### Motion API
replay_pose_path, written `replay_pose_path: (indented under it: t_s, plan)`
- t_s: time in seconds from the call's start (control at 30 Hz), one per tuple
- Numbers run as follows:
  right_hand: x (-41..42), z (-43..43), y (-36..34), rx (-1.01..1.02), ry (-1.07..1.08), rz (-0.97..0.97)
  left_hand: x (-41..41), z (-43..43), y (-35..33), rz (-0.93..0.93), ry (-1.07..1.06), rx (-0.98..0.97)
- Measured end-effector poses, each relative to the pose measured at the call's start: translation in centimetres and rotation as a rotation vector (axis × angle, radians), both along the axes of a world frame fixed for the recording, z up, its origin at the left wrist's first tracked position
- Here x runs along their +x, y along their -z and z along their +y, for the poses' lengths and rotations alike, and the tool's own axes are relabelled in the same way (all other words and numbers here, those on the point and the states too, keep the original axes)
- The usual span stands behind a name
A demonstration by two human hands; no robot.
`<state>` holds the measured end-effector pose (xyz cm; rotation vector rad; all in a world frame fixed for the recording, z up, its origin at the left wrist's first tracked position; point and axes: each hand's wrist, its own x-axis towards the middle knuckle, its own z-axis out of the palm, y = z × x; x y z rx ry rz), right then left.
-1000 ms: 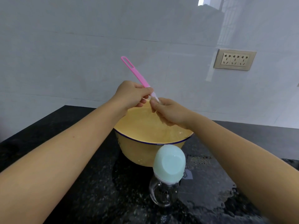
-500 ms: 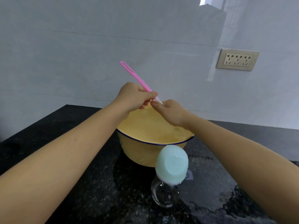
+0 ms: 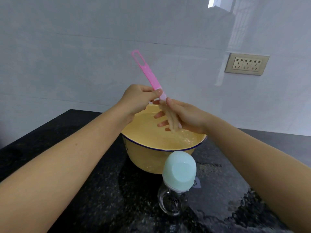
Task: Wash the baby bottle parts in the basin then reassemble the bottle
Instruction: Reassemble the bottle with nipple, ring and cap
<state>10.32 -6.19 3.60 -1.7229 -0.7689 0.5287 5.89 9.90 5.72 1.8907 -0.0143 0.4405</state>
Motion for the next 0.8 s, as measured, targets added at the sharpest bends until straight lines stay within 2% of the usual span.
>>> replay_pose_path:
  t_s: [0.07, 0.17, 0.37, 0.8]
  plan:
    - [-0.2, 0.2, 0.4, 0.048, -0.017, 0.056, 0.0, -0.2, -0.2, -0.021, 0.011, -0.004]
    - [-0.3, 0.5, 0.3, 0.077, 0.028, 0.024, -0.1, -0.2, -0.5, -0.017, 0.013, -0.027]
    - [-0.7, 1.3, 0.3, -0.003, 0.157, -0.026, -0.2, -0.3, -0.5, -0.011, 0.003, -0.005]
    - [-0.9, 2.3, 1.1, -0.139, 0.393, -0.262, 0.3, -0.2, 0.3, 0.015, -0.037, 0.036]
